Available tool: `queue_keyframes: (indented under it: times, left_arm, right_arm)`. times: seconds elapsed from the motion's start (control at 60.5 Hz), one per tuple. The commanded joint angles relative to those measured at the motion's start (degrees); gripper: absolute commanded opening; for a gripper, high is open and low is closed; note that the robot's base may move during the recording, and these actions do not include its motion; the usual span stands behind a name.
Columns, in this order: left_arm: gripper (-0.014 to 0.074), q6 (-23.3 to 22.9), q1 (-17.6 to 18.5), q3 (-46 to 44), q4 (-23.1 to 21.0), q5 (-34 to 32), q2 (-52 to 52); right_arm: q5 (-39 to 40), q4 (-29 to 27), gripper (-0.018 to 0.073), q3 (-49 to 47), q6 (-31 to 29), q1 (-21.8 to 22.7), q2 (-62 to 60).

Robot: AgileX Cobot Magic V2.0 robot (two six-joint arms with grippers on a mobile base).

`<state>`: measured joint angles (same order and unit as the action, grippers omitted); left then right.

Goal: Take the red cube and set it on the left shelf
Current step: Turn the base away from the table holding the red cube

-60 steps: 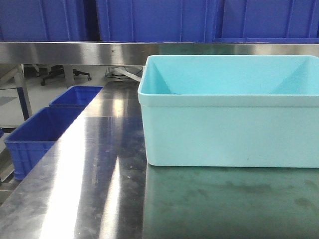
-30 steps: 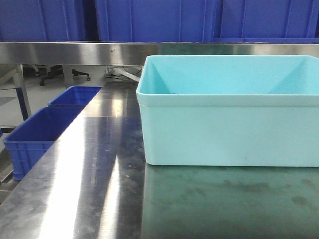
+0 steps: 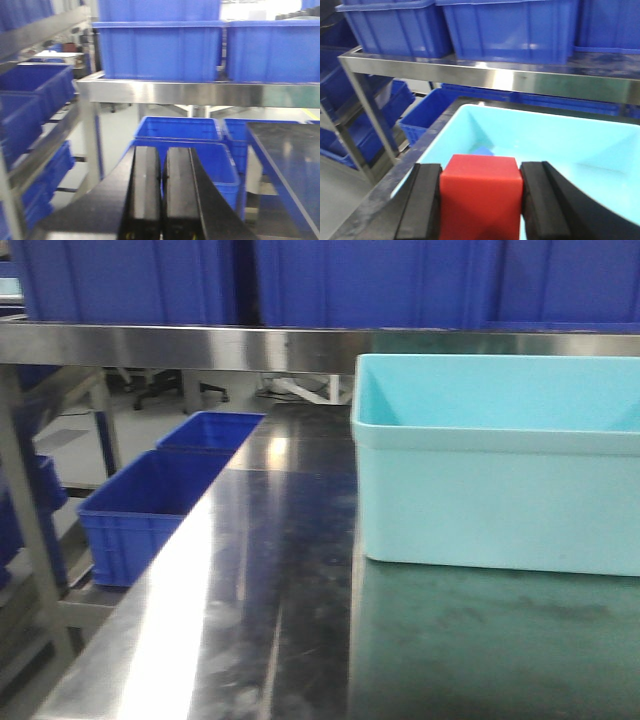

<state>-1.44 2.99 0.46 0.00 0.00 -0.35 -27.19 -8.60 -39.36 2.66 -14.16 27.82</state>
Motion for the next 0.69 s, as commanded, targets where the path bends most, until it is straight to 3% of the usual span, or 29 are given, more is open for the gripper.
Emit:
queue_keyframes:
  times: [0.0,0.678]
  left_arm:
    - [0.0102,0.01,0.02,1.41,0.00,-4.74,-0.86]
    - [0.0102,0.01,0.02,1.41,0.00,-4.74,-0.86]
  right_arm:
    - [4.85,0.28,0.0030,-1.46,-0.42,0.22,0.17]
    - [4.85,0.28,0.0030,-1.46,-0.42,0.22,0.17]
